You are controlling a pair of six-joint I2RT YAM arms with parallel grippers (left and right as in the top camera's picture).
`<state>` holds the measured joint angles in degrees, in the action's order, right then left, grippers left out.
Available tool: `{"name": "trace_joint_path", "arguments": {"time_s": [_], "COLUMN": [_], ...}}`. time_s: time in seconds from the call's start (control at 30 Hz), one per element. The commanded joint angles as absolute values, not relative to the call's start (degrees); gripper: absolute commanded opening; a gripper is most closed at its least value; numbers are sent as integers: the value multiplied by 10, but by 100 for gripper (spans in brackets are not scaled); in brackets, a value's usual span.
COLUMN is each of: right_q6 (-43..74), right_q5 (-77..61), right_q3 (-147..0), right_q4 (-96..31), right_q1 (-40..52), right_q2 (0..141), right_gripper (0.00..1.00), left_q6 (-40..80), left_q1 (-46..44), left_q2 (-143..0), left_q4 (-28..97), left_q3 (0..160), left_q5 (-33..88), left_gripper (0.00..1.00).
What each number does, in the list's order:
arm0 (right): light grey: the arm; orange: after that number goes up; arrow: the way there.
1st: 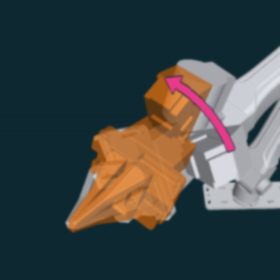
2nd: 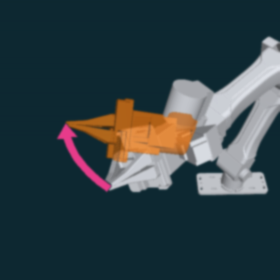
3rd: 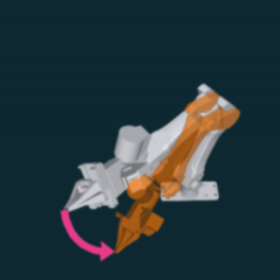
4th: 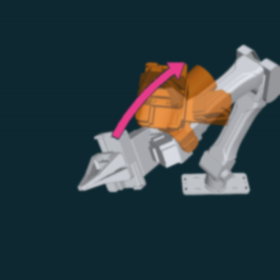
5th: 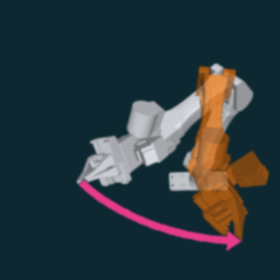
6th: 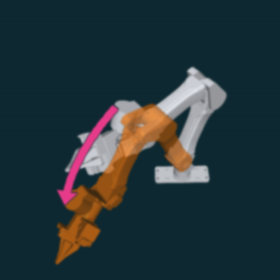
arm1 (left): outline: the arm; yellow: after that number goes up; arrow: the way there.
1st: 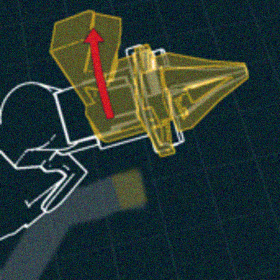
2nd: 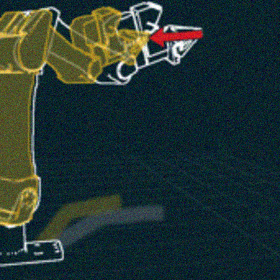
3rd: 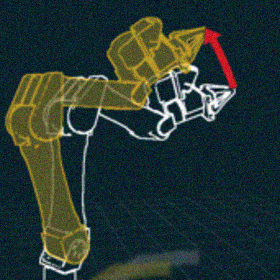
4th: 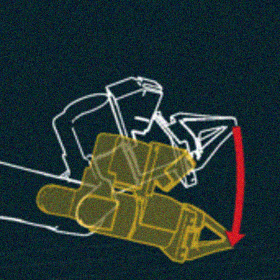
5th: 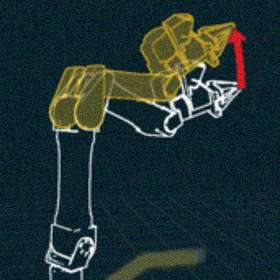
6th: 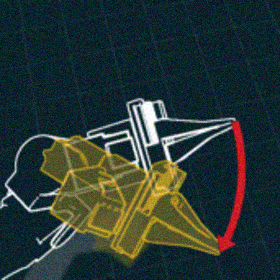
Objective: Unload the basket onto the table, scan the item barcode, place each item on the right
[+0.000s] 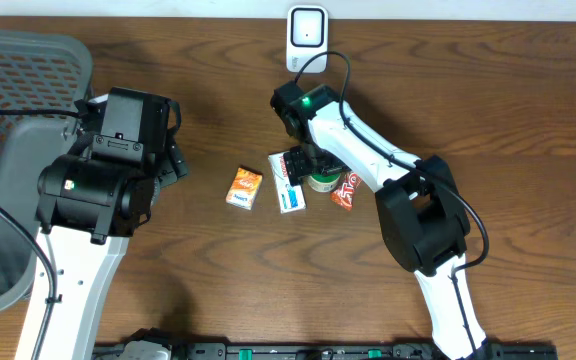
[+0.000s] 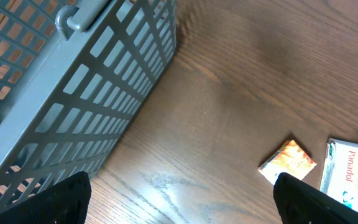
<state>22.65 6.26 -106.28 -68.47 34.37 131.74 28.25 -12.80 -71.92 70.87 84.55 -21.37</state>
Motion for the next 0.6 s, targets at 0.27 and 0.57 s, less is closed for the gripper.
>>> {"name": "trace_joint_path", "arguments": {"time_s": [0.27, 0.57], "right_q6": [205, 210], "right_q5": [11, -10], "right_q3": [-1036, -1036], "right_q4": [-655, -665], "right_q1": [344, 344], "right_q2": [1317, 1317], "right_gripper": [61, 86], "left_q6": [277, 277], "left_q1": [-125, -125], "left_q2": [-722, -723], "left_q4": [712, 727], "left_q3": [845, 845], "left_q5": [-225, -221], "left_gripper": [94, 94]}}
